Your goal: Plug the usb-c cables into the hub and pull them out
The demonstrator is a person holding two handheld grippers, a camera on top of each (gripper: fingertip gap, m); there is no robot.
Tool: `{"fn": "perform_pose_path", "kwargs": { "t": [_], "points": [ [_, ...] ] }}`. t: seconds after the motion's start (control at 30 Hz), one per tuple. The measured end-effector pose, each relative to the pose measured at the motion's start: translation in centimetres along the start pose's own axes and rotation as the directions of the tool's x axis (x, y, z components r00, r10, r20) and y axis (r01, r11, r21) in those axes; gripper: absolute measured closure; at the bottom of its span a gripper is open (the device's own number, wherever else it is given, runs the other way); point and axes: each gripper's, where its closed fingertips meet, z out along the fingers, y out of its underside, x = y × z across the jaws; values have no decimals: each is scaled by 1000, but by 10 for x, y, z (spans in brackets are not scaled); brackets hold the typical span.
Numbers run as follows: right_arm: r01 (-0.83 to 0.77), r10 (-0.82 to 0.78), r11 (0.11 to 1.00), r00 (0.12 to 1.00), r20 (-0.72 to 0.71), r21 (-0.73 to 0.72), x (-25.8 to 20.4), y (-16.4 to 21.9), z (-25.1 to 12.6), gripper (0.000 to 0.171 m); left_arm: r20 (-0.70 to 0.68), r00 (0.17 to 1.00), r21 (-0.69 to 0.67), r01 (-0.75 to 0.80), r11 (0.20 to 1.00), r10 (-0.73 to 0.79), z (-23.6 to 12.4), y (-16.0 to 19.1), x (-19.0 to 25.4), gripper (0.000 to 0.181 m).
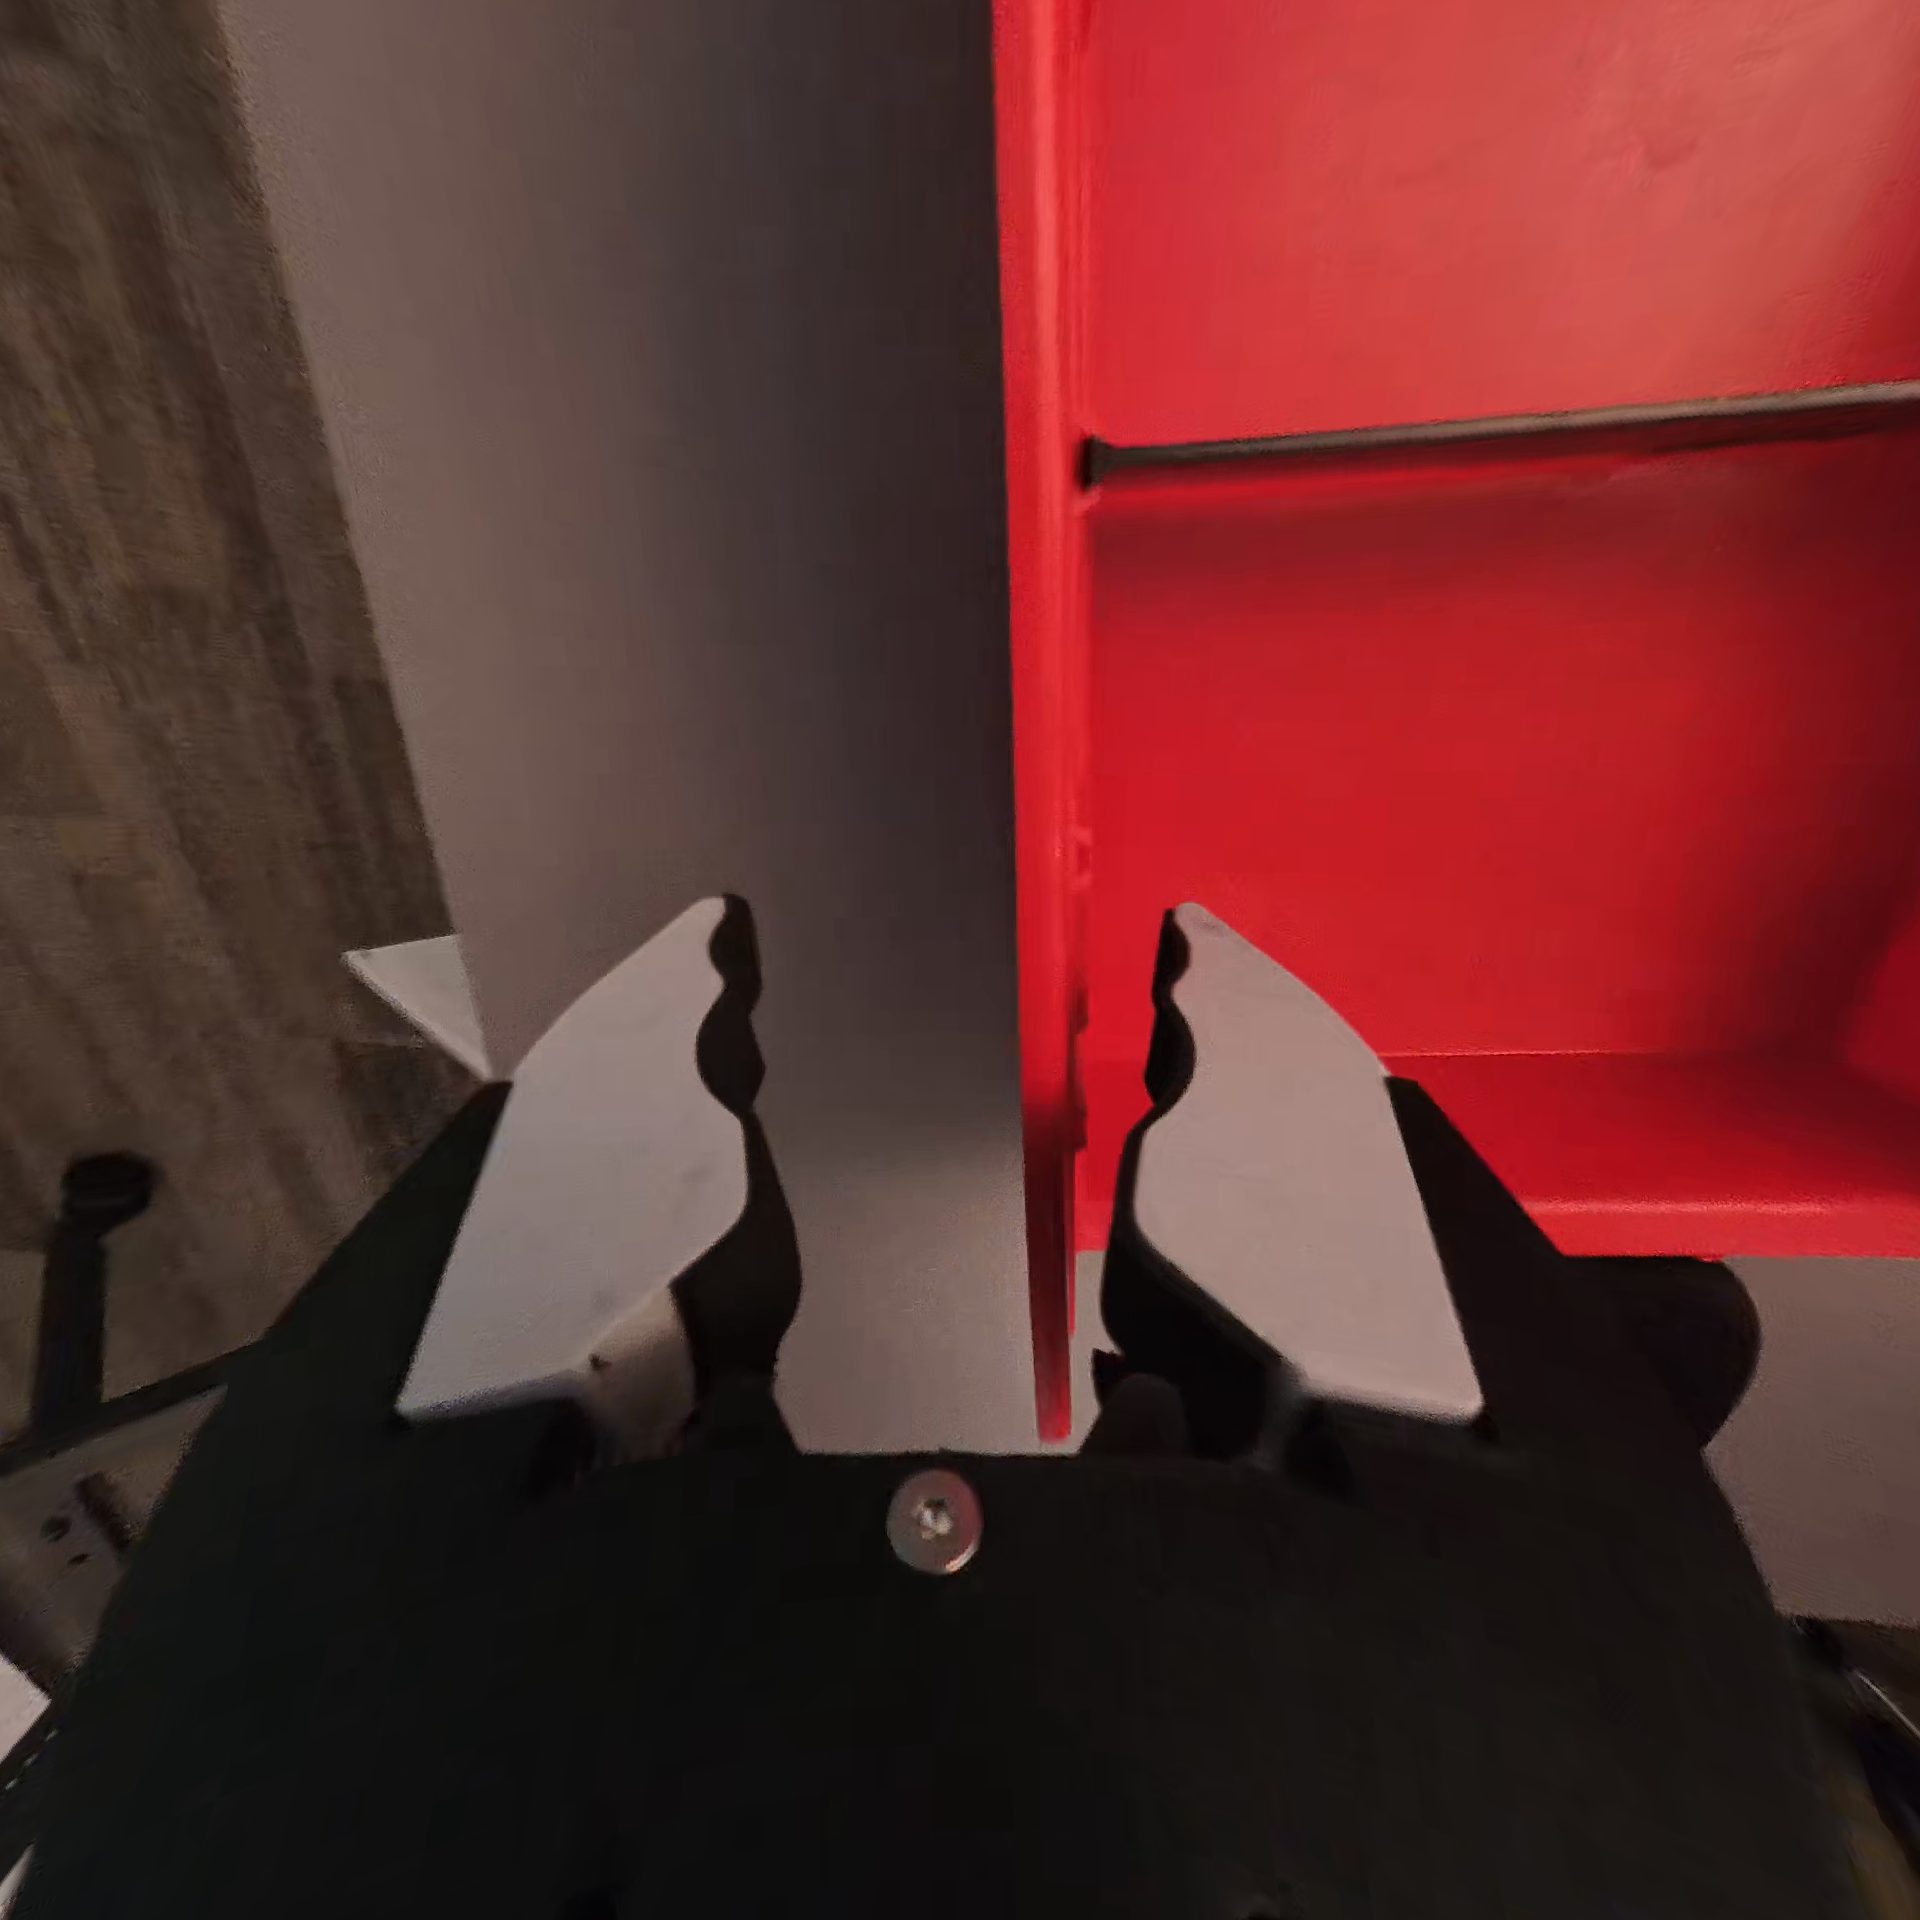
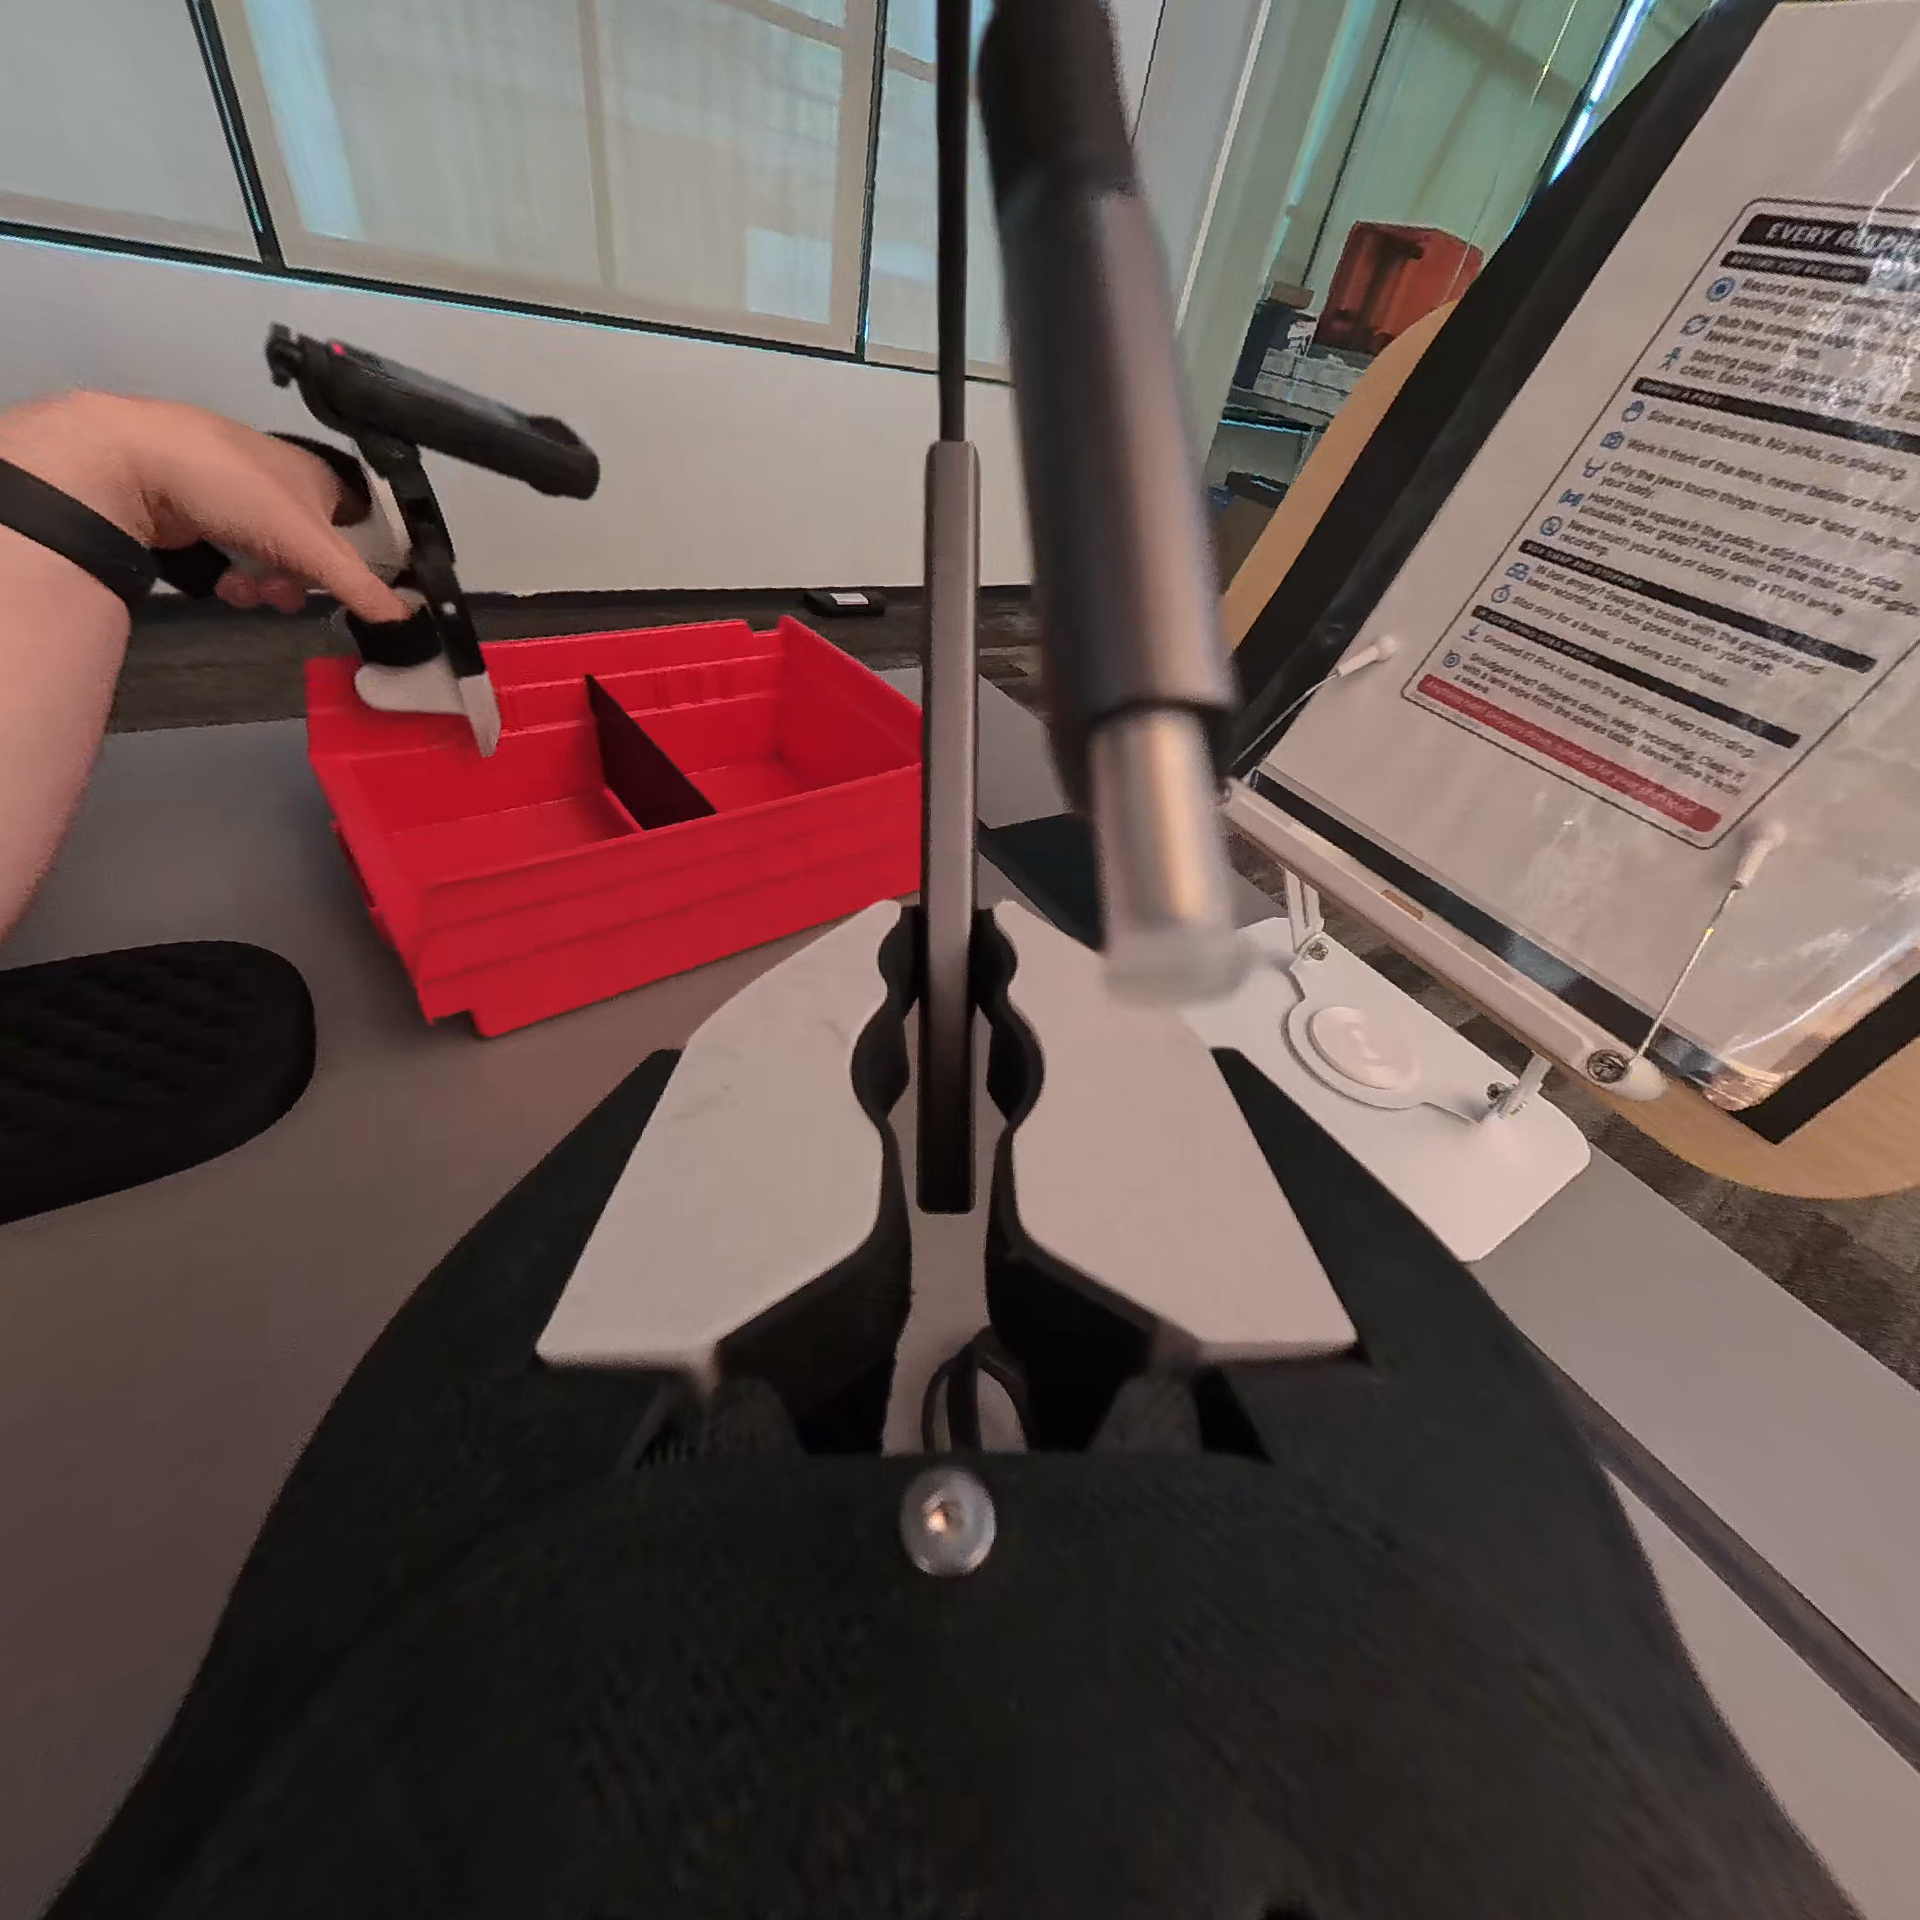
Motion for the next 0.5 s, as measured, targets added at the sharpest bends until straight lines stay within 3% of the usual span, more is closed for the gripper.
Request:
{"fn": "perform_pose_path", "kwargs": {
  "t": [0.07, 0.13, 0.17, 0.27, 0.4, 0.5],
  "points": [
    [-26, 27, 999, 999, 20, -22, 1, 4, 0, 160, -52, 999, -27, -6, 1000, 4, 12, 0, 2, 133],
    [-82, 84, 996, 994, 67, -34, -1, 7, 1, 160, -177, 984, -34, 9, 999, -15, 15, -3, 16, 168],
    [-120, 124, 992, 987, 100, -45, -3, 9, 1, 160, -210, 977, -33, 29, 999, -36, 15, -5, 19, 176],
    [-247, 265, 964, 927, 265, -99, -17, 13, 1, 161, -204, 977, -18, 57, 998, -59, 16, -10, 13, 177],
    [-409, 440, 896, 767, 467, -173, -38, 4, -9, 160, -219, 973, -16, 70, 997, -72, 16, -11, 13, 173],
    [-494, 573, 813, 587, 572, -308, -53, 3, -20, 161, -101, 986, 15, 132, 991, -130, 5, -14, -5, 142]
  ]
}}
